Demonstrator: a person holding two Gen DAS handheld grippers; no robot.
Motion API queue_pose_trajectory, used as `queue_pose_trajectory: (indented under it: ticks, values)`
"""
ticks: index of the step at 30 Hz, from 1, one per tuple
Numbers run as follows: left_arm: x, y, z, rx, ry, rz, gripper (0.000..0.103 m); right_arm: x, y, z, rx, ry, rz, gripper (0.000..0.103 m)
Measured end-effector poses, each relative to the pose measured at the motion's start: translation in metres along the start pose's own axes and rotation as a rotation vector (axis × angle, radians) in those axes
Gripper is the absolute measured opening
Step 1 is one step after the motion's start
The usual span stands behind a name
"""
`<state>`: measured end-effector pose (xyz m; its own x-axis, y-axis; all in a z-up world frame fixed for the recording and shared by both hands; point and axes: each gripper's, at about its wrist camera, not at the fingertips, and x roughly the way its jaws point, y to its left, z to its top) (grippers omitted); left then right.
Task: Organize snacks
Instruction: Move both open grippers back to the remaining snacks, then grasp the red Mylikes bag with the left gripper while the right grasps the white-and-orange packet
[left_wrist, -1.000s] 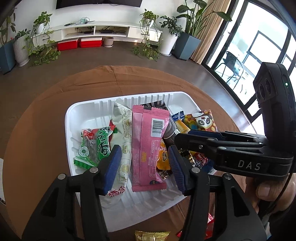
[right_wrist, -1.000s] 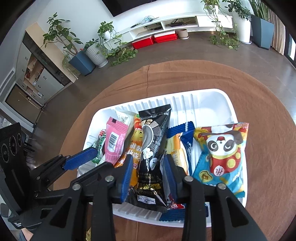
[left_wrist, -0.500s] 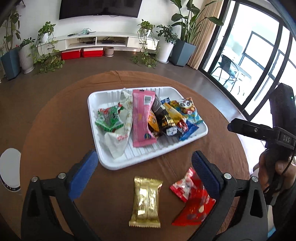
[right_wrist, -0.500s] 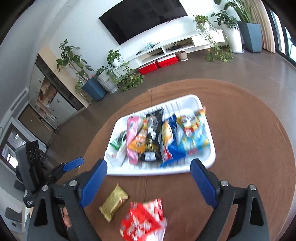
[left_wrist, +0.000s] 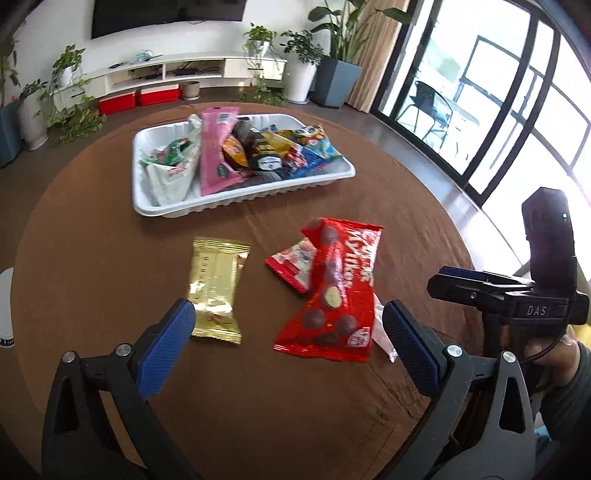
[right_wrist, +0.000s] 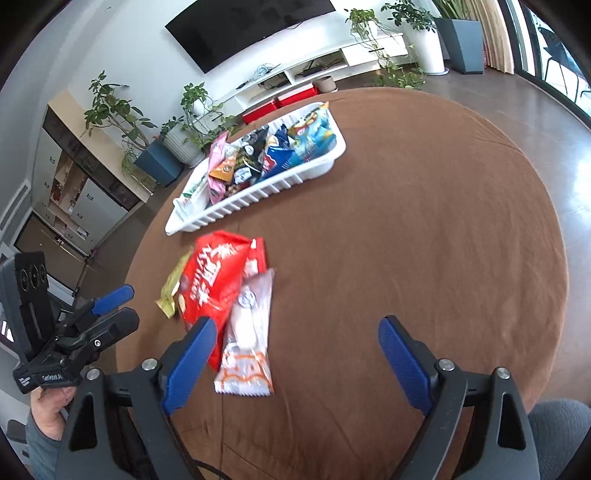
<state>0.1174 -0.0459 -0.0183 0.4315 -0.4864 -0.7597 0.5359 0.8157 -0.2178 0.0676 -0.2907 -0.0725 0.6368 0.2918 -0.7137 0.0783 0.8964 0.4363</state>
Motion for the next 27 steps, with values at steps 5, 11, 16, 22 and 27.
queue_pose_trajectory:
  ticks: [5,11,16,22,27]
  values:
    - [0.024,-0.033,0.003,0.061,0.046,-0.009,0.102,-0.002,-0.001,-0.008,-0.016,0.007,-0.014,0.087]
    - [0.040,-0.041,0.011,0.078,0.065,0.027,0.102,0.000,0.000,-0.016,-0.034,0.022,-0.020,0.085]
    - [0.048,-0.037,0.017,0.078,0.093,0.008,0.087,0.003,0.000,-0.018,-0.036,0.037,-0.025,0.085]
    - [0.058,-0.035,0.016,0.077,0.127,0.006,0.061,0.005,0.002,-0.021,-0.049,0.050,-0.036,0.085]
    - [0.064,-0.031,0.016,0.074,0.139,-0.011,0.051,0.007,0.003,-0.022,-0.051,0.060,-0.040,0.085]
